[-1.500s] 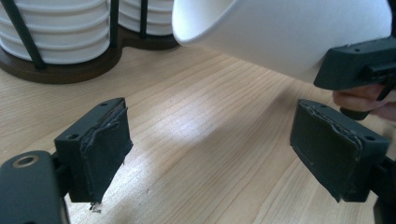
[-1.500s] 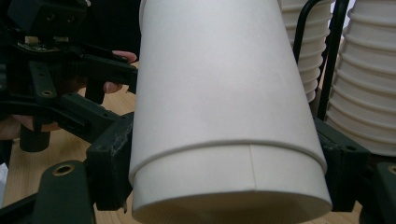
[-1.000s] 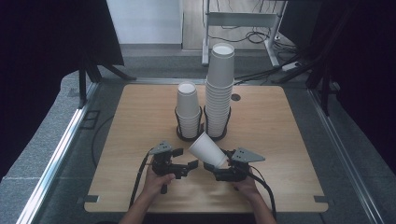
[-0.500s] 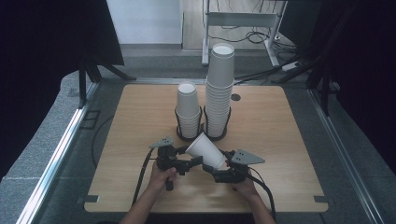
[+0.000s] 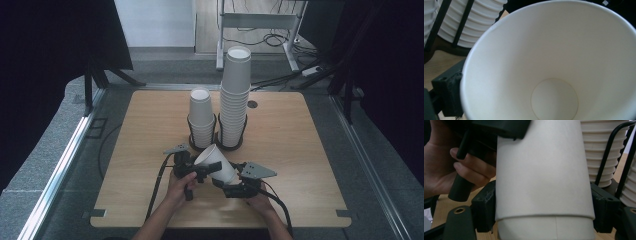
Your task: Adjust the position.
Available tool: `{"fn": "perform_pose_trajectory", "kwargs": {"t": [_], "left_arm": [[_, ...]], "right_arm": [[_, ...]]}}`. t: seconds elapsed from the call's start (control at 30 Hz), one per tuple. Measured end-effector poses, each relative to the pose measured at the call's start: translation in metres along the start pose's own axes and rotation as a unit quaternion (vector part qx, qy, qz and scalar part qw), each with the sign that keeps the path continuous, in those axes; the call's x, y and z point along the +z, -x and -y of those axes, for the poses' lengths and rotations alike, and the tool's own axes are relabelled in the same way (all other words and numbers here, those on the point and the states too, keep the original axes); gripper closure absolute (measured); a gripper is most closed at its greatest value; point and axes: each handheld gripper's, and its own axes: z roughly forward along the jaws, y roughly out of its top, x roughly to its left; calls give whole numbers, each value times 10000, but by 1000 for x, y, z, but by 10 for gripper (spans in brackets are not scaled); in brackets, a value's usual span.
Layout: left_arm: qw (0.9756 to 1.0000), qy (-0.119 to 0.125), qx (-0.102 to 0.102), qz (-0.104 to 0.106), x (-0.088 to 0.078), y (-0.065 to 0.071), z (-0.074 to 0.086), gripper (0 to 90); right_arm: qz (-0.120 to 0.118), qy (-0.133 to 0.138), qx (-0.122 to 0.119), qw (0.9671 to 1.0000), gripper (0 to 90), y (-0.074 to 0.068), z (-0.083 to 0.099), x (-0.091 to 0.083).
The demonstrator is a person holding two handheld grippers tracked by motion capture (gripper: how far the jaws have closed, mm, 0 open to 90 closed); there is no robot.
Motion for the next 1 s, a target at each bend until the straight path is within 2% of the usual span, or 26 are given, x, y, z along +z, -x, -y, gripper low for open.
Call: {"fn": "perform_pose_trajectory", "kwargs": {"t": [0.23, 0.3, 0.37, 0.67, 0.83, 1.0], "left_arm": [[10000, -40, -37, 64, 1, -2, 0, 20], [9999, -31, -37, 111, 2, -1, 1, 59], [10000, 11, 56, 34, 3, 2, 1, 80], [9997, 55, 250, -49, 2, 5, 3, 105], [9991, 87, 399, -133, 1, 7, 3, 124], [9987, 184, 455, -95, -6, 8, 0, 127]], "right_arm": [[16, -28, 7, 10000, 232, 0, 1, 2], [16, -44, 12, 10000, 234, 0, 1, 3], [17, -70, -17, 10000, 234, 0, 2, 4], [-15, -135, -13, 9999, 225, 0, 2, 4], [58, -179, -13, 9998, 213, 0, 1, 5], [72, -267, -3, 9996, 184, 0, 2, 6]]}}
